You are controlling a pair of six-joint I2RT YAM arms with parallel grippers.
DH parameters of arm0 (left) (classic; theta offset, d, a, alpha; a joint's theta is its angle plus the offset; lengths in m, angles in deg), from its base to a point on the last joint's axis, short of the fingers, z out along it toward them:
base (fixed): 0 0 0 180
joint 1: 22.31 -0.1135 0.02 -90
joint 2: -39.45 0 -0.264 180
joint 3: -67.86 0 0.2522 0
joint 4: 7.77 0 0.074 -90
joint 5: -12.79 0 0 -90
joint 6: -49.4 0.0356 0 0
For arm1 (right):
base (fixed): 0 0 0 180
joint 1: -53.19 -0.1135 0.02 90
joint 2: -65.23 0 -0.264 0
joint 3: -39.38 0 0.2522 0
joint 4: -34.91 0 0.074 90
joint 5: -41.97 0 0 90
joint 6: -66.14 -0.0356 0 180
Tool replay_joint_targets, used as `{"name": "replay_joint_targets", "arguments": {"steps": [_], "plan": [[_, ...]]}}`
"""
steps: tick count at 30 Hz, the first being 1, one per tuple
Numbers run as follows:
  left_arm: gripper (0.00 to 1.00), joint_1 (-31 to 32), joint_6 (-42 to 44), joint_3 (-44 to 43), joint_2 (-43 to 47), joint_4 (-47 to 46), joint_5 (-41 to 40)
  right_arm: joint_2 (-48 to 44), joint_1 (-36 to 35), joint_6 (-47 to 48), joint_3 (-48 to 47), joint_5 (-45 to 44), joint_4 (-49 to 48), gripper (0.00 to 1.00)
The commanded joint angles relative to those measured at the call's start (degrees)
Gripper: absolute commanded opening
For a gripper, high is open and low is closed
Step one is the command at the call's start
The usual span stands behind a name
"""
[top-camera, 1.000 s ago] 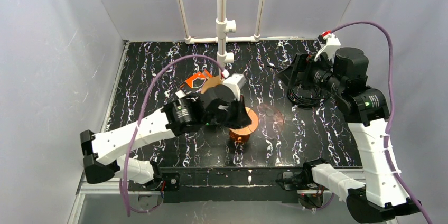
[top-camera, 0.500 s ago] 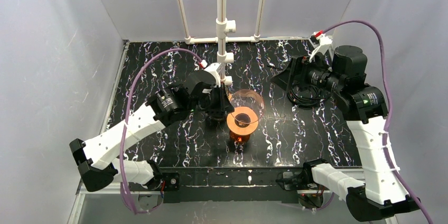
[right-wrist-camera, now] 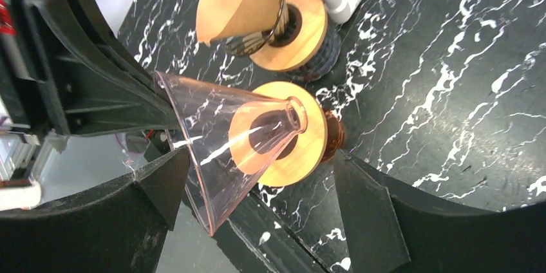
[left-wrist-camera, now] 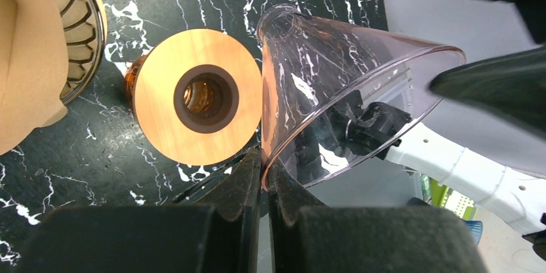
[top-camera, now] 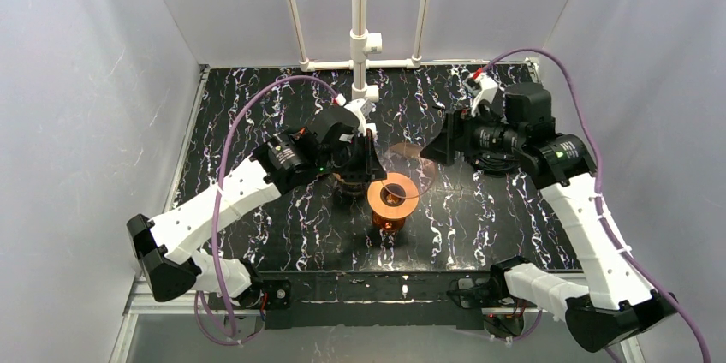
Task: Place the coffee filter in the dripper
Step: Pick up the coffee dripper from the center of the board.
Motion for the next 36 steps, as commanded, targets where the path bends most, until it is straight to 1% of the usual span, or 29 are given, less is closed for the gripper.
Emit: {"name": "replay_joint_targets", "arguments": {"steps": [1,2,3,4,7,9,13,16,17,19,21,24,28,32,34,36], "plan": [[0.0,-0.45,-0.03,-3.19,0.0,-2.04,2.11,0.36,-4.66,0.52,1.11,-2.68,-3.07,0.9],[0.0,-0.41,-0.15,-3.3,-0.17,-2.28,2.4,0.7,-6.34,0.2,1.32,-4.14,-3.33,0.89],[0.0,-0.43,-0.18,-3.4,-0.4,-2.42,2.66,1.0,-8.15,-0.27,1.62,-6.14,-3.66,0.85],[0.0,-0.45,-0.16,-3.43,-0.48,-2.65,2.97,1.38,-10.56,-0.75,1.89,-8.25,-3.91,0.77],[0.0,-0.45,-0.15,-3.39,-0.5,-3.03,3.61,2.71,-14.51,-1.58,2.17,-14.39,-3.9,0.52],[0.0,-0.46,-0.27,-3.3,-0.3,-3.21,3.79,2.98,-15.68,-2.25,1.95,-18.42,-3.78,0.39],[0.0,-0.39,-0.34,-2.23,0.46,-3.5,4.29,3.02,-15.96,-2.62,1.18,-23.57,-3.53,0.27],[0.0,-0.51,-0.74,-1.45,1.05,-4.04,4.23,3.28,-15.95,-2.8,0.43,-24.99,-2.92,0.2],[0.0,-0.53,-0.82,-1.22,1.28,-4.37,4.37,3.39,-15.92,-2.81,0.4,-25.11,-2.76,0.15],[0.11,-0.53,-0.73,-0.77,1.51,-5.21,4.79,3.34,-15.96,-2.81,0.71,-25.17,-2.72,0.08],[0.29,-0.51,-0.14,-0.17,1.89,-6.36,5.54,3.19,-15.96,-2.94,1.08,-25.42,-2.76,0.02],[0.49,-0.53,0.23,0.4,2.48,-7.97,6.64,2.83,-15.97,-3.22,1.19,-25.57,-2.63,0.01],[0.73,-0.93,0.2,2.42,4.19,-12.45,8.78,2.33,-15.96,-3.69,1.8,-25.96,-2.56,0.01],[0.89,-1.93,0.12,4.19,6.09,-15.87,10.69,2.32,-15.96,-4.09,1.64,-24.87,-2.29,0.01],[0.95,-2.68,0.4,4.98,7.2,-16.5,11.16,2.46,-15.92,-4.28,1.36,-24.21,-2.21,0.01],[0.98,-3.71,0.84,5.31,8.76,-16.13,11.1,2.89,-15.96,-4.55,0.72,-23.21,-1.67,0.01]]}}
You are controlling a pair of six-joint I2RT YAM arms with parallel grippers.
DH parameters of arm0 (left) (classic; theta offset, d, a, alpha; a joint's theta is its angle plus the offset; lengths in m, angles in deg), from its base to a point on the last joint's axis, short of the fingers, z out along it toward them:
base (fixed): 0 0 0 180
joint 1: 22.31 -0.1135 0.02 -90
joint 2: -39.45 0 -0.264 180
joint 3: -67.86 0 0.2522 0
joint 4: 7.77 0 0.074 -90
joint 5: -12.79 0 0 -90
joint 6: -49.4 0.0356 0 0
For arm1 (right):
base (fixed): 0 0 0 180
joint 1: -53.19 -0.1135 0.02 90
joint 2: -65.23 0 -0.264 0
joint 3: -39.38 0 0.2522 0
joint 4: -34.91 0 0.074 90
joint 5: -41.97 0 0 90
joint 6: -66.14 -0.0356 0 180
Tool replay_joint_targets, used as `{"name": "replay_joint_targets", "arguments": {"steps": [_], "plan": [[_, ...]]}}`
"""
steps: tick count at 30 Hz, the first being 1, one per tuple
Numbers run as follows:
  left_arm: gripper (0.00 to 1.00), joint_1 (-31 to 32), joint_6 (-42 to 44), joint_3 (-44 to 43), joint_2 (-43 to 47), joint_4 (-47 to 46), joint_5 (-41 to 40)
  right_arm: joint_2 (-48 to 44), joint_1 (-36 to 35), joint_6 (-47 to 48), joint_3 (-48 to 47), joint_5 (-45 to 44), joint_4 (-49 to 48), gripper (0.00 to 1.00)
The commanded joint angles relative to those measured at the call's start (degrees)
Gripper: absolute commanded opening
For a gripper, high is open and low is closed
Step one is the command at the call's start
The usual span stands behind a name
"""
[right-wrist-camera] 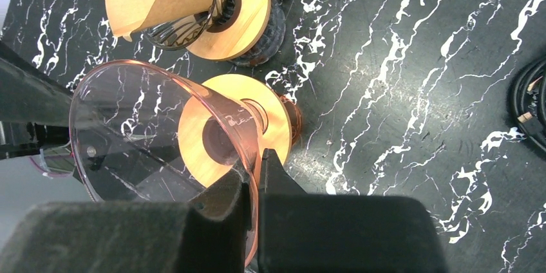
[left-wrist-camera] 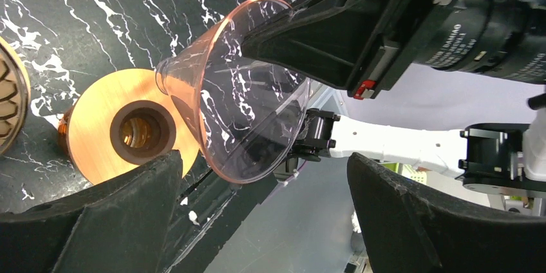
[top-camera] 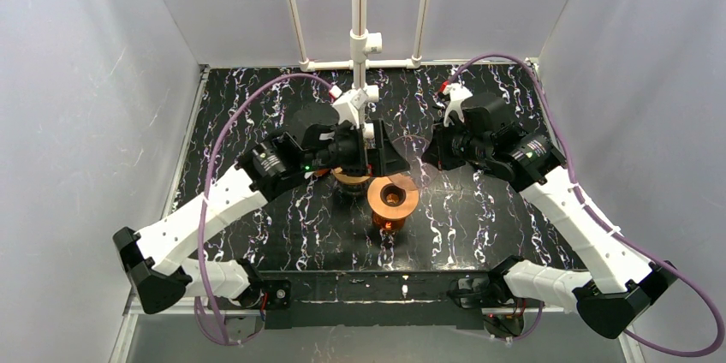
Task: Place the coffee filter in the dripper
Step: Pick up the coffee dripper from the center of the board, then place the coffee dripper in the dripper holder.
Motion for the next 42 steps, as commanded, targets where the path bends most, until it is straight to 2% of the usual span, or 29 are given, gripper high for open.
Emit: {"name": "replay_joint_targets", "arguments": {"steps": [1,14,22,42], "plan": [[0.98,-2.41,1.66,1.18,5.34,-1.78,2.09,-0.61,-0.01,-1.4,-1.63,2.5,-2.24,0.01],[0.98,-12.63,9.73,1.7,15.47,15.2,-2.56,2.77,-0.03,-2.91,-2.55,10.9,0.12,0.01],[0.98,-16.47,12.39,4.17,19.8,23.38,-5.98,4.89,-0.18,-3.38,-2.4,13.58,0.71,0.01],[0.98,-17.73,9.75,10.32,19.86,22.54,-5.84,7.46,-1.26,-1.96,-0.58,9.91,3.35,0.01]]}}
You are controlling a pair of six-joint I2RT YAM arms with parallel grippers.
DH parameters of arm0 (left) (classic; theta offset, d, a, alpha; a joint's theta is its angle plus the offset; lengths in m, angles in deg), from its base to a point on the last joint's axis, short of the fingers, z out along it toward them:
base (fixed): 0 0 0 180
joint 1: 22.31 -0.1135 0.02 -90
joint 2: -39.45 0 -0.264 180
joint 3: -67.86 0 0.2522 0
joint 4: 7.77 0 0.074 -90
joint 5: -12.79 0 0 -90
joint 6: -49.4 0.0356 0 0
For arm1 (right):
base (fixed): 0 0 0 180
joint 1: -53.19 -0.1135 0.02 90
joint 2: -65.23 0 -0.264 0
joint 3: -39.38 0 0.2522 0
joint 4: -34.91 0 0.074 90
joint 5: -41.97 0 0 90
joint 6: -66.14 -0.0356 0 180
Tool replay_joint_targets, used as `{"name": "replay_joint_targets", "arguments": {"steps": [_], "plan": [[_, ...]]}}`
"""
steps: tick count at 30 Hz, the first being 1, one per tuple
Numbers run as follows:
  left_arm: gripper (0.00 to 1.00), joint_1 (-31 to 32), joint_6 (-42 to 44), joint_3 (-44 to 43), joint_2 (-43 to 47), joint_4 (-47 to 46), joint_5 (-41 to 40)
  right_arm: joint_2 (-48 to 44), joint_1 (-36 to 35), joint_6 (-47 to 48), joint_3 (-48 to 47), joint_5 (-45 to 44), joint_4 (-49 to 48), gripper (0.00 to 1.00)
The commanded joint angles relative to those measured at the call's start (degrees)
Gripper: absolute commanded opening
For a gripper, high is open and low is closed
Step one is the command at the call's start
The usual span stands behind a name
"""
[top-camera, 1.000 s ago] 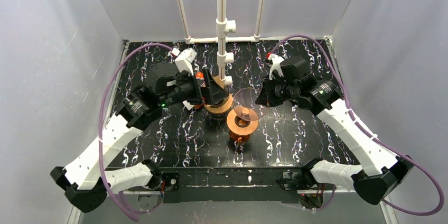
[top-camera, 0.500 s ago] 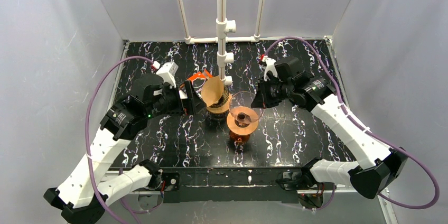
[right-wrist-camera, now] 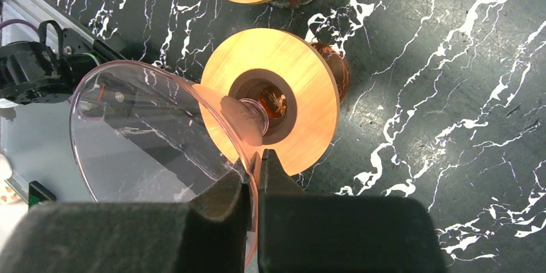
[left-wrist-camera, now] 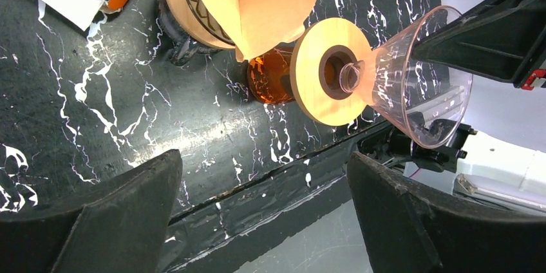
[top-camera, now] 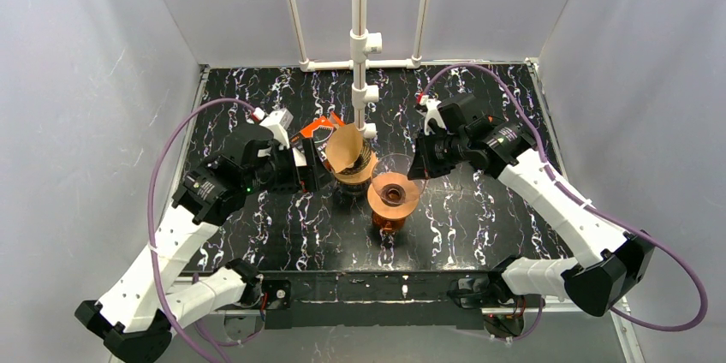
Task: Place the coffee filter in the dripper
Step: Place the coffee dripper in the dripper holder.
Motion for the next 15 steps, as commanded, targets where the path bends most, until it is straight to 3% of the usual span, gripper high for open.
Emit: {"name": "replay_joint_targets", "arguments": {"steps": [1,15], "plan": [[0.98,-0.47,-0.77,1.23,0.02,-0.48,-0.03,-0.16,-0.36,0.54,-0.24,-0.63,-0.6,0.01],[0.98,-0.47,-3.16,3.78,-0.33,-3.03,1.86,0.63,-0.5,1.24,0.67,-1.46,-0.67,0.01]]}}
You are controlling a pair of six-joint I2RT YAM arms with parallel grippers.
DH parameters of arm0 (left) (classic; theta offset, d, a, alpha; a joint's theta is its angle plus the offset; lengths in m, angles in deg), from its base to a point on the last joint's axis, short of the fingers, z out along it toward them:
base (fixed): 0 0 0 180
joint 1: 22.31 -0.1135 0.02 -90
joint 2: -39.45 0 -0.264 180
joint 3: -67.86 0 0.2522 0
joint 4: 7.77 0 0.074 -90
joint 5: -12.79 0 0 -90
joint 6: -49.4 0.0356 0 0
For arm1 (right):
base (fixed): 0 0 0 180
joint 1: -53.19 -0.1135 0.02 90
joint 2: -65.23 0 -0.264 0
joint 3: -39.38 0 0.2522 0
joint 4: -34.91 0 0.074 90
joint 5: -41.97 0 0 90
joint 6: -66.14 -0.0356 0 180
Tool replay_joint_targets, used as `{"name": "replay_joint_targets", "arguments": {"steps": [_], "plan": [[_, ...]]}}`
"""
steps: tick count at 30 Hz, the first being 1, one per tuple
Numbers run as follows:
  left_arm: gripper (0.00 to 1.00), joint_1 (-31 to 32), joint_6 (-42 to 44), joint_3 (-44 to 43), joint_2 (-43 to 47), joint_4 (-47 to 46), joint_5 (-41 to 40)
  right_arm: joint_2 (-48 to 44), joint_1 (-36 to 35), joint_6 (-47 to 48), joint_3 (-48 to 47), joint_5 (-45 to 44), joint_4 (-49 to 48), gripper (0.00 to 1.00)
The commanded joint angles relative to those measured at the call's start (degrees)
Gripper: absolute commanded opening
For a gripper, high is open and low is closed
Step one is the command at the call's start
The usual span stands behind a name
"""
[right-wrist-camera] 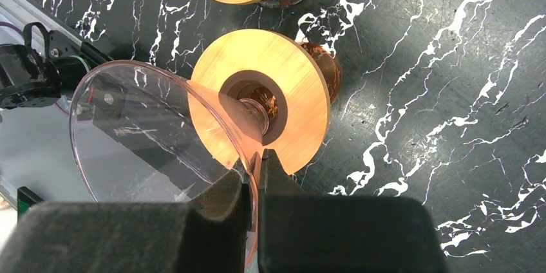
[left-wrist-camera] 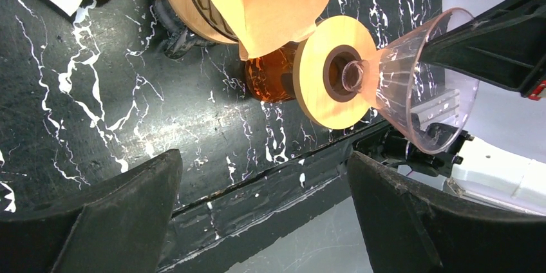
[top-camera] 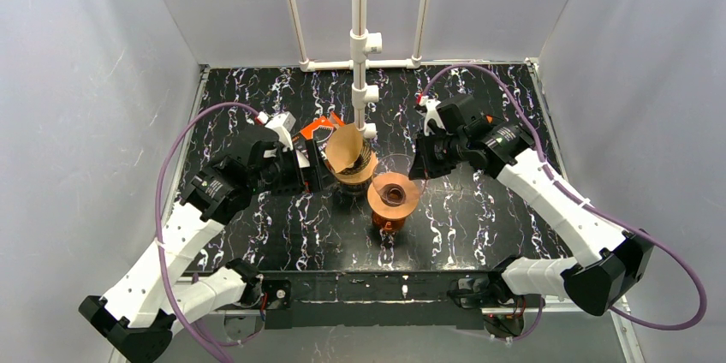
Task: Place the coffee filter in the dripper
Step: Place the coffee dripper in the dripper holder.
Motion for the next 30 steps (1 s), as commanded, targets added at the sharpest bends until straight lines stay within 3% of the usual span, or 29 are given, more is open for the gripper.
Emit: {"name": "replay_joint_targets", "arguments": {"steps": [1,12,19,25,30], "plan": [[0.98,-0.27,-0.38,0.31,0.29,-0.83,1.36,0.57,-0.31,0.83,0.45,0.38,-0.83,0.01],[0.98,-0.31,-0.29,0.46,0.97,-2.47,2.54,1.5,-0.69,0.83,1.76,1.01,-1.66,0.01],[0.98,-0.31,-0.88,1.13,0.85,-5.21,5.2,1.51,-0.78,1.07,1.31,1.03,-1.94,0.13],[0.98,-0.31,-0.82,0.76,0.69,-6.31,6.71,1.1,-0.78,1.11,0.48,0.8,-1.88,0.3],[0.98,-0.31,-0.92,0.65,1.01,-7.25,7.81,0.61,-0.78,1.31,0.04,0.67,-1.91,0.57]]}}
